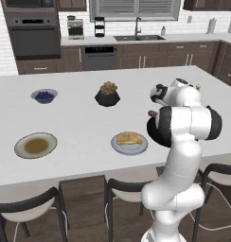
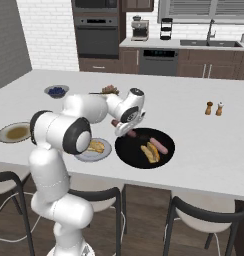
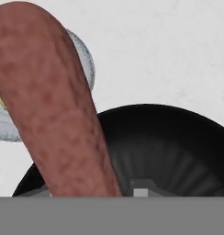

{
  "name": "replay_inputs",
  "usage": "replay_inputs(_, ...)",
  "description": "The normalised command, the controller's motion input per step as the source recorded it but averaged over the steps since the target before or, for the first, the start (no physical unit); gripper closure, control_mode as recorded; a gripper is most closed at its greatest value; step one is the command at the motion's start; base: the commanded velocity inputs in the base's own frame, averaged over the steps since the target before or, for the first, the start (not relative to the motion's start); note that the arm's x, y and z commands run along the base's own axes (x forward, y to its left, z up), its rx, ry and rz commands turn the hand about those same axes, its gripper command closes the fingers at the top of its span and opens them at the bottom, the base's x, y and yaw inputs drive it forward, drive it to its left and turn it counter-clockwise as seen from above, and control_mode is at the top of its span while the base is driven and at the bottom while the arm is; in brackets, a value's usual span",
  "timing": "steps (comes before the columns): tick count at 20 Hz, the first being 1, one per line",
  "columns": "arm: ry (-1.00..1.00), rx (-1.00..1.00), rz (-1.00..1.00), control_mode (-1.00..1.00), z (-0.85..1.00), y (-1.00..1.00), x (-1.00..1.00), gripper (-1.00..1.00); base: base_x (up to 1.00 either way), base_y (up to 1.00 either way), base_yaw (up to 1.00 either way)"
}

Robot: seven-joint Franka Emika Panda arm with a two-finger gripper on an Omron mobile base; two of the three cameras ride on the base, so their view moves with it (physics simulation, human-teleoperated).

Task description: Place one bun and one sausage from the bowl on each plate.

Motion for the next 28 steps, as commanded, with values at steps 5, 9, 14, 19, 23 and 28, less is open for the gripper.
replay_inputs(5,0.0,-0.06,0.17,-1.0,0.2,0.77,-0.35,1.0,0.0,0.0,0.0)
replay_inputs(9,0.0,-0.07,0.21,-1.0,0.0,0.75,-0.18,1.0,0.0,0.0,0.0)
replay_inputs(14,0.0,-0.04,0.21,-1.0,0.0,0.67,-0.14,1.0,0.0,0.0,0.0)
replay_inputs(19,0.0,-0.02,0.17,-1.0,-0.11,0.54,-0.39,1.0,0.0,0.0,0.0)
replay_inputs(23,0.0,0.0,0.07,-1.0,-0.32,0.12,-0.33,1.0,0.0,0.0,0.0)
replay_inputs(28,0.01,-0.05,0.05,-1.0,-0.44,0.08,-0.26,1.0,0.0,0.0,0.0)
